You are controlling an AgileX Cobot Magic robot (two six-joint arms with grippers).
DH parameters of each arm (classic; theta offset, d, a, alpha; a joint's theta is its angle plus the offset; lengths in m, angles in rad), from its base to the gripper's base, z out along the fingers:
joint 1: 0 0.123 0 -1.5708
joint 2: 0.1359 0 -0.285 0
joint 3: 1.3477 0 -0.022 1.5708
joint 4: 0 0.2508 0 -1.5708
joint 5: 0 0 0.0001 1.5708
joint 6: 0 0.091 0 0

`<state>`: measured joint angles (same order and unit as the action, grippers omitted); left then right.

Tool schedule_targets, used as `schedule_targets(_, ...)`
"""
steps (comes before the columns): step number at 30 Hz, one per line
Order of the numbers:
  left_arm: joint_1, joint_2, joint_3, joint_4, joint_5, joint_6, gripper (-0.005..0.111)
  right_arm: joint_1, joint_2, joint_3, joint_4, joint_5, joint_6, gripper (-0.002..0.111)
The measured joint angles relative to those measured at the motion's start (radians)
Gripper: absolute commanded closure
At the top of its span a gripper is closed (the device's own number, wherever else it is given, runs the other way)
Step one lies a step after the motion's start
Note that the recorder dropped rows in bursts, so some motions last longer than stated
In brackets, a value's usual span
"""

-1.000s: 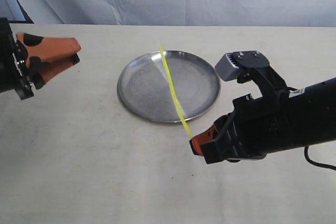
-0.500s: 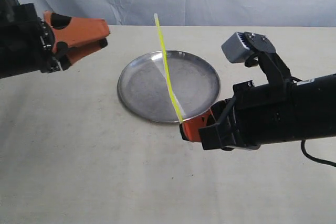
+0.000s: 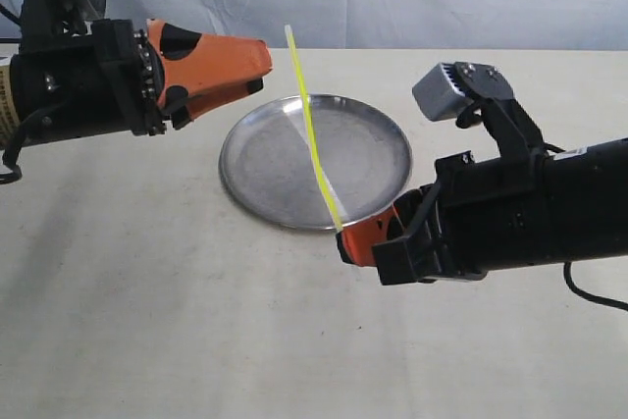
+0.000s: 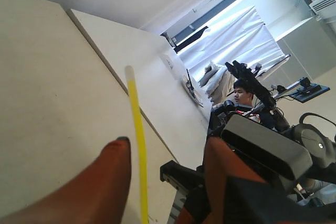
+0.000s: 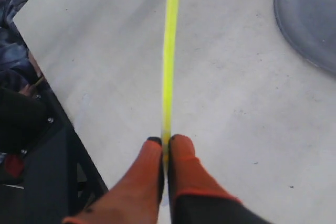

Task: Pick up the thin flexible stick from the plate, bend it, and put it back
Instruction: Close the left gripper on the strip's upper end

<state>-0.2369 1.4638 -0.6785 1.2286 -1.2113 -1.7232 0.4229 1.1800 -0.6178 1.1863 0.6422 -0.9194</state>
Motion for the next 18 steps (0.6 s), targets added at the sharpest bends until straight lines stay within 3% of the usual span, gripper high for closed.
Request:
schedule_targets(10, 0.000, 0.000, 0.000, 0.004, 0.000, 0.000, 0.063, 0.000, 0.000, 0.000, 0.000, -0.015, -0.004, 0.109)
schedule_targets(18, -0.008, 0.000, 0.000, -0.021, 0.080, 0.000, 0.063, 0.000, 0.012, 0.000, 0.049, -0.007, -0.043, 0.109)
